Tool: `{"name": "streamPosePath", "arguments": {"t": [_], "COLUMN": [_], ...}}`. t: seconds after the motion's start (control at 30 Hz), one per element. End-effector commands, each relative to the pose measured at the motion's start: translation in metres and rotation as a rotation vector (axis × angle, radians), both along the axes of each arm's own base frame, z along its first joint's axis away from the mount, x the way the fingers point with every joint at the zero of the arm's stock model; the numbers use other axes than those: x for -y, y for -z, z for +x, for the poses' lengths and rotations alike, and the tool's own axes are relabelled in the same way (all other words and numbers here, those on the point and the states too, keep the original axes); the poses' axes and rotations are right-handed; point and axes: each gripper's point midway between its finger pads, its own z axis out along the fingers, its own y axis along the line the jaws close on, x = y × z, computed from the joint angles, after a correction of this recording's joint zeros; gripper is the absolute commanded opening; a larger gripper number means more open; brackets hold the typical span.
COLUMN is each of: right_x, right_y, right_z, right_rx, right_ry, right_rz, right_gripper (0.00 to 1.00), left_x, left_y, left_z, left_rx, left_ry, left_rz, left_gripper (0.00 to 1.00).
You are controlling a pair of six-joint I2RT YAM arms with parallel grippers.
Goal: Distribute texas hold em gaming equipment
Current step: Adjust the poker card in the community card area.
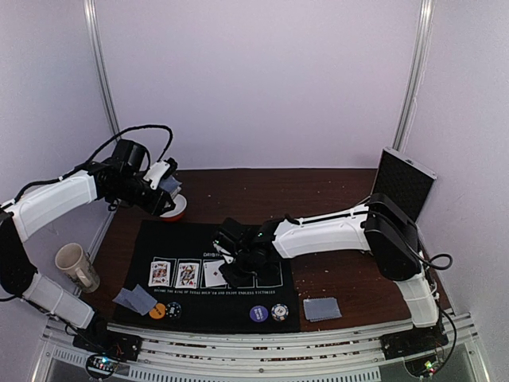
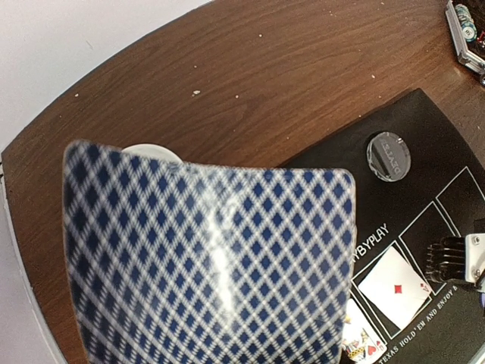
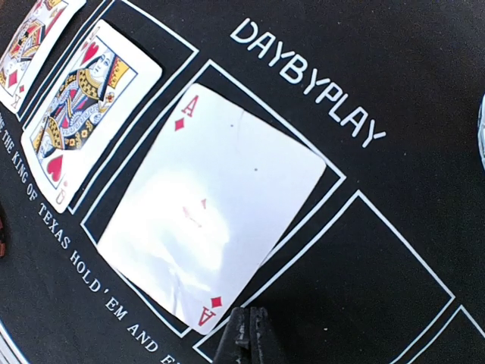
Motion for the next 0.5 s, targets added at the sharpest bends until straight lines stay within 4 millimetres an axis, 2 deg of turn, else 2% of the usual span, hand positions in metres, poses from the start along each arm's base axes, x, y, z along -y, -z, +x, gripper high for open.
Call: {"name": "streamPosePath", "arguments": {"t": [0.0,0.47], "right_x": [-0.0046,-0.0104], "right_y": [-0.0006,-0.0017], "right_z": [-0.0070,-0.0112], "right_rx": [-0.029,-0.044], "right_ry": [-0.007,-0.028], "right_rz": [0.013,0.039], "right_gripper": [0.00,0.00], "left_x": [-0.0003,-0.0001], "left_y": [-0.0185,-0.0182], "left_z": [0.0067,0.0067], "left_rx": [0.077,0.077], "left_ry": [0.002,0.003], "left_rz": [-0.029,-0.029], "left_gripper": [0.39,0.39]}}
